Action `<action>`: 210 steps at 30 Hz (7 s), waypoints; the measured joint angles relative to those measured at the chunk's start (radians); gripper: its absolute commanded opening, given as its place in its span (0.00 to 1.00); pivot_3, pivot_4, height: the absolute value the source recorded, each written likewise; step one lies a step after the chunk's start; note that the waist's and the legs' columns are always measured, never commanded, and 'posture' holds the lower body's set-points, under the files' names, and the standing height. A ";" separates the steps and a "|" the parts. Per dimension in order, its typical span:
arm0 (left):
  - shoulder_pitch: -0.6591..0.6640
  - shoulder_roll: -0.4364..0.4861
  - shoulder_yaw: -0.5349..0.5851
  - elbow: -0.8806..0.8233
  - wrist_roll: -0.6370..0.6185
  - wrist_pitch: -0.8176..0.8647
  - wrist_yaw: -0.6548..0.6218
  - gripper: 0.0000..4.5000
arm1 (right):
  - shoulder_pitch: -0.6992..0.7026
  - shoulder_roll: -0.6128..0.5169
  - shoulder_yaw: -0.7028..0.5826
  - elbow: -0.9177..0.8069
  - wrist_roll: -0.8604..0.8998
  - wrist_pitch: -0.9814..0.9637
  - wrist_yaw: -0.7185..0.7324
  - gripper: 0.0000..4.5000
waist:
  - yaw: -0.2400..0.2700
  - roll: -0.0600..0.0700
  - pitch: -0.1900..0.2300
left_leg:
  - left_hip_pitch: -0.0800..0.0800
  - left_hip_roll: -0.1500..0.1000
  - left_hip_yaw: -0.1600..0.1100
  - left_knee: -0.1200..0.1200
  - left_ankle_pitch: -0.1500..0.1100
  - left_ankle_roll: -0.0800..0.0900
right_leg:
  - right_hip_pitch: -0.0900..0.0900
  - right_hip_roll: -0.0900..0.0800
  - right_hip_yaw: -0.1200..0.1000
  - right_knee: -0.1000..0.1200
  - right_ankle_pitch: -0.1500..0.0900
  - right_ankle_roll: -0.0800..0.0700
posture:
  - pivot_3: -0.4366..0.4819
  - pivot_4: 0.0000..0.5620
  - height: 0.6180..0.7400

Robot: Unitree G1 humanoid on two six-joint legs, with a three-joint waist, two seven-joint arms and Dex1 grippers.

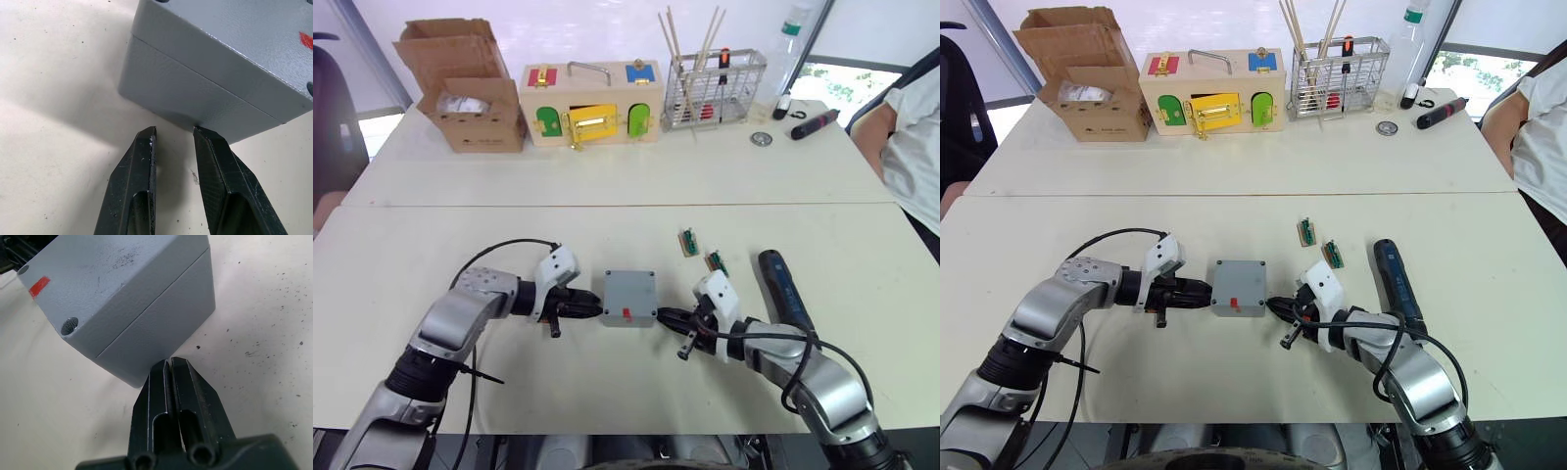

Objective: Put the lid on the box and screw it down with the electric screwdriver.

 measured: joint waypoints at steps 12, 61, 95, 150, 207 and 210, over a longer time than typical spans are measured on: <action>0.002 0.002 -0.005 -0.003 -0.001 -0.011 -0.002 0.26 | -0.004 -0.003 -0.001 -0.002 0.002 0.013 0.019 0.01 | 0.000 0.000 0.000 | 0.000 0.000 0.000 -0.001 0.000 0.000 | 0.000 0.000 0.000 -0.002 0.000 0.000 | 0.48 0.27 1.00; -0.200 0.183 0.130 -0.172 -0.353 0.169 -0.087 1.00 | 0.159 0.014 -0.388 -0.230 0.135 0.083 -0.267 0.93 | -0.001 -0.003 0.005 | 0.000 0.000 0.001 -0.008 0.001 -0.001 | -0.001 -0.001 0.000 -0.004 0.000 0.000 | 0.48 0.27 1.00; -0.185 0.199 0.127 -0.211 -0.351 0.150 -0.017 0.00 | -0.022 0.073 -0.374 0.032 0.115 0.053 -0.309 0.55 | -0.002 -0.002 0.006 | 0.000 0.000 0.001 -0.008 0.001 -0.001 | -0.002 0.000 0.000 -0.004 0.000 0.000 | 0.48 0.27 1.00; -0.147 0.219 0.103 -0.168 -0.290 0.107 -0.039 0.00 | -0.067 0.019 -0.378 -0.099 0.150 -0.002 -0.201 0.01 | -0.006 -0.002 0.006 | 0.001 0.000 0.001 -0.008 0.001 -0.001 | -0.002 0.000 0.000 -0.003 0.000 0.000 | 0.48 0.27 1.00; -0.089 0.268 0.117 -0.181 -0.287 0.072 -0.017 0.00 | -0.132 -0.042 -0.050 -0.080 0.083 -0.054 -0.066 0.21 | -0.003 -0.002 0.006 | 0.000 0.000 0.001 -0.008 0.001 -0.001 | -0.002 0.000 0.000 -0.003 0.000 0.000 | 0.48 0.27 1.00; -0.091 0.264 0.117 -0.181 -0.287 0.076 -0.015 0.00 | -0.133 -0.042 -0.050 -0.079 0.075 -0.055 -0.067 0.53 | -0.003 -0.002 0.006 | 0.000 0.000 0.001 -0.008 0.001 -0.001 | -0.002 0.000 0.000 -0.003 0.000 0.000 | 0.48 0.27 1.00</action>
